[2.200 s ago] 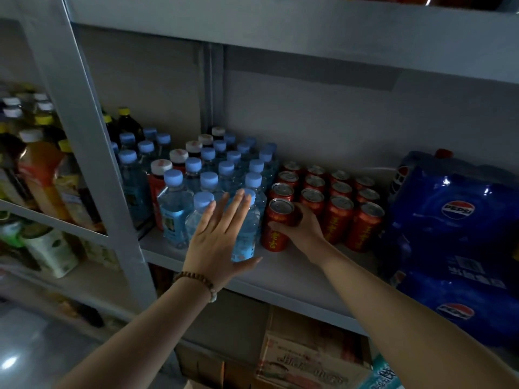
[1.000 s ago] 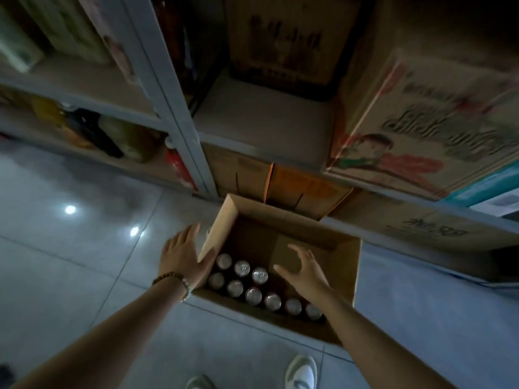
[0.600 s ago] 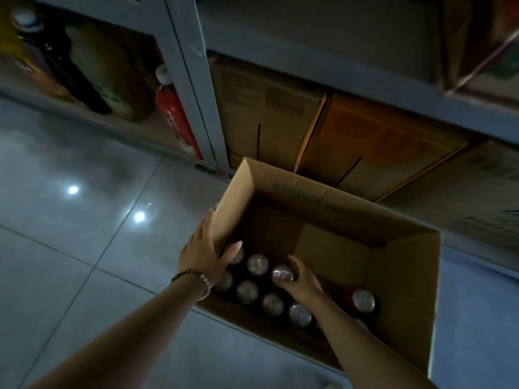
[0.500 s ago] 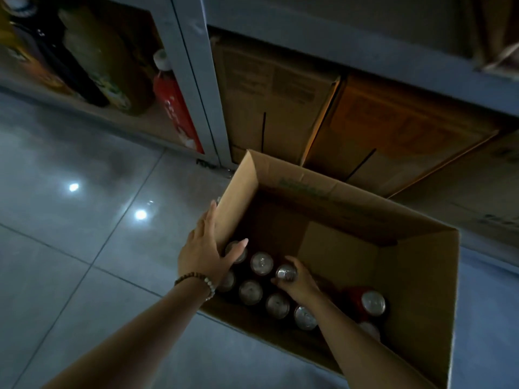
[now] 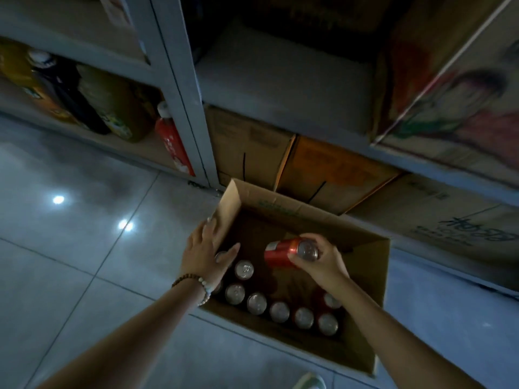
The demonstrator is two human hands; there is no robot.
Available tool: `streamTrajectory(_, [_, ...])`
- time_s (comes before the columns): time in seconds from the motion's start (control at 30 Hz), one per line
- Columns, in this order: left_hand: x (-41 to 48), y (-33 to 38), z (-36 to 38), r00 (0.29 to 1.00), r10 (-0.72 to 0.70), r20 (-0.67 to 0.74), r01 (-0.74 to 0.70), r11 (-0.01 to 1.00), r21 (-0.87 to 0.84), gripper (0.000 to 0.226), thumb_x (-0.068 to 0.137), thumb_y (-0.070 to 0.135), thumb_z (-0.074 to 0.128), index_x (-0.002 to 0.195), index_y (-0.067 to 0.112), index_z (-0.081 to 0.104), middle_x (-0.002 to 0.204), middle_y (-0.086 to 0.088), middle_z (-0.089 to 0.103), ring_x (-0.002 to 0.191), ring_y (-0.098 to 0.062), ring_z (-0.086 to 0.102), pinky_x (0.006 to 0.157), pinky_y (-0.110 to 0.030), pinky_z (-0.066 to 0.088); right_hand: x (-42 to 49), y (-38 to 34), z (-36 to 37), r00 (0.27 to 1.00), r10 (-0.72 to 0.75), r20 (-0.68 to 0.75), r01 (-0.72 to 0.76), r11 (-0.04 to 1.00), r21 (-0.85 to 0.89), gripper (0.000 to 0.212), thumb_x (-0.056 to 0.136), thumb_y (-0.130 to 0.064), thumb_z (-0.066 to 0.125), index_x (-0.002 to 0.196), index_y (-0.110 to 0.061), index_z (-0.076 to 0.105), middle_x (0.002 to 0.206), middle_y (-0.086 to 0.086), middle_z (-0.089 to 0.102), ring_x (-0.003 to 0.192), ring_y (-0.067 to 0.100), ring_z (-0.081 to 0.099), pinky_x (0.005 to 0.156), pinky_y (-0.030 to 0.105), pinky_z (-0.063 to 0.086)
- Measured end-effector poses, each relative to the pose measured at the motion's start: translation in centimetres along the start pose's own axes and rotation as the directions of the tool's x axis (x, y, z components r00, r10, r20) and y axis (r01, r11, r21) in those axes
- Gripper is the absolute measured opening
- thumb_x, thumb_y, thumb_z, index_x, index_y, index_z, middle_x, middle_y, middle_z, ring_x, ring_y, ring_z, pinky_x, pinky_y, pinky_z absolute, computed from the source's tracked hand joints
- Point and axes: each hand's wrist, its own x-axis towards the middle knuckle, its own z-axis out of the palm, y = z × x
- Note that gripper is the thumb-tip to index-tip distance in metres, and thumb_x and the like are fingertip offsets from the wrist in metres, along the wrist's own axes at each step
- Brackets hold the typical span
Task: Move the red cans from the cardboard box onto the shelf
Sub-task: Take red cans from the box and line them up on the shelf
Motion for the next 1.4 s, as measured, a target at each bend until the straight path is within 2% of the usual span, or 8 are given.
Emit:
streamTrajectory(0.17, [-4.5, 14.0, -9.0, 0.952, 0.002, 0.305, 0.167, 0.833, -0.527, 0.079, 0.073, 0.069, 0.045, 0.139, 0.025, 0.034, 0.139, -0.003, 0.046, 0.116, -0.021, 0.052, 0.102, -0.042, 0.04, -8.1, -13.8, -11.4, 0.98, -0.182, -0.077, 0.193, 0.965, 0.18, 0.042, 0.071, -0.036, 0.078, 0.106, -0.044, 0.055, 0.11, -0.01, 0.062, 0.103, 0.01, 0.062, 0.085, 0.033, 0.056])
streamTrajectory(0.3, [-8.4, 24.8, -17.8, 0.883, 0.267, 0.386, 0.146, 0.626, -0.766, 0.058, 0.08, 0.038, 0.055, 0.134, 0.029, 0.036, 0.134, -0.007, 0.045, 0.118, -0.025, 0.051, 0.085, -0.033, 0.053, -14.9, -25.3, -20.3, 0.946, -0.285, -0.153, 0.318, 0.909, 0.271, 0.041, 0.068, -0.044, 0.075, 0.104, -0.031, 0.061, 0.104, -0.004, 0.067, 0.1, 0.015, 0.066, 0.081, 0.03, 0.058])
streamTrajectory(0.73, [-15.9, 45.9, -33.5, 0.879, 0.424, 0.219, 0.045, 0.383, -0.923, 0.029, 0.085, 0.027, 0.055, 0.111, 0.014, 0.053, 0.109, -0.014, 0.061, 0.09, -0.028, 0.067, 0.074, -0.032, 0.058, -24.9, -44.3, -38.5, 0.897, -0.344, -0.276, 0.418, 0.865, 0.279, 0.078, 0.047, -0.059, 0.08, 0.115, -0.031, 0.054, 0.112, -0.007, 0.063, 0.103, 0.012, 0.064, 0.089, 0.038, 0.055])
streamTrajectory(0.87, [-15.1, 49.0, -34.0, 0.89, 0.411, 0.197, 0.001, 0.43, -0.903, 0.028, 0.089, 0.03, 0.052, 0.115, 0.021, 0.048, 0.115, -0.012, 0.057, 0.095, -0.024, 0.064, 0.076, -0.033, 0.056, -23.6, -46.3, -41.3, 0.873, -0.328, -0.362, 0.438, 0.853, 0.284, 0.056, 0.059, -0.039, 0.083, 0.108, -0.026, 0.058, 0.106, -0.005, 0.066, 0.096, 0.009, 0.065, 0.084, 0.03, 0.056])
streamTrajectory(1.0, [-12.7, 49.6, -35.0, 0.901, 0.365, -0.234, -0.427, 0.656, -0.622, 0.051, 0.088, 0.038, 0.052, 0.134, 0.018, 0.04, 0.122, -0.001, 0.055, 0.106, -0.013, 0.055, 0.082, -0.024, 0.048, -20.2, -47.4, -44.2, 0.814, -0.4, -0.42, 0.489, 0.864, 0.124, 0.056, 0.062, -0.031, 0.086, 0.111, -0.026, 0.059, 0.105, -0.013, 0.064, 0.096, 0.0, 0.06, 0.082, 0.021, 0.05])
streamTrajectory(1.1, [-11.3, 49.5, -36.5, 0.694, 0.523, -0.496, -0.647, 0.755, -0.109, 0.064, 0.089, 0.053, 0.046, 0.142, 0.021, 0.029, 0.144, 0.005, 0.035, 0.133, -0.012, 0.032, 0.108, -0.032, 0.032, -16.5, -47.7, -45.7, 0.799, -0.398, -0.451, 0.464, 0.885, 0.04, 0.068, 0.06, -0.031, 0.087, 0.121, -0.021, 0.058, 0.117, -0.005, 0.065, 0.107, 0.012, 0.061, 0.095, 0.036, 0.05])
streamTrajectory(1.2, [-10.2, 50.2, -37.5, 0.57, 0.706, -0.42, -0.651, 0.7, 0.294, 0.074, 0.085, 0.061, 0.025, 0.148, 0.025, 0.012, 0.153, 0.011, 0.011, 0.142, -0.01, 0.007, 0.117, -0.032, 0.007, -13.1, -47.9, -46.6, 0.806, -0.365, -0.467, 0.417, 0.909, 0.01, 0.076, 0.059, -0.032, 0.087, 0.126, -0.017, 0.055, 0.124, 0.0, 0.062, 0.114, 0.018, 0.058, 0.098, 0.04, 0.048])
streamTrajectory(1.4, [-7.7, 50.4, -36.9, 0.596, 0.743, -0.306, -0.517, 0.646, 0.562, 0.078, 0.084, 0.068, 0.012, 0.147, 0.026, -0.003, 0.155, 0.007, -0.002, 0.141, -0.012, -0.013, 0.114, -0.035, -0.012, -9.3, -48.1, -46.5, 0.805, -0.414, -0.425, 0.454, 0.891, -0.008, 0.066, 0.062, -0.022, 0.088, 0.118, -0.015, 0.056, 0.113, -0.007, 0.057, 0.105, 0.007, 0.051, 0.093, 0.027, 0.043])
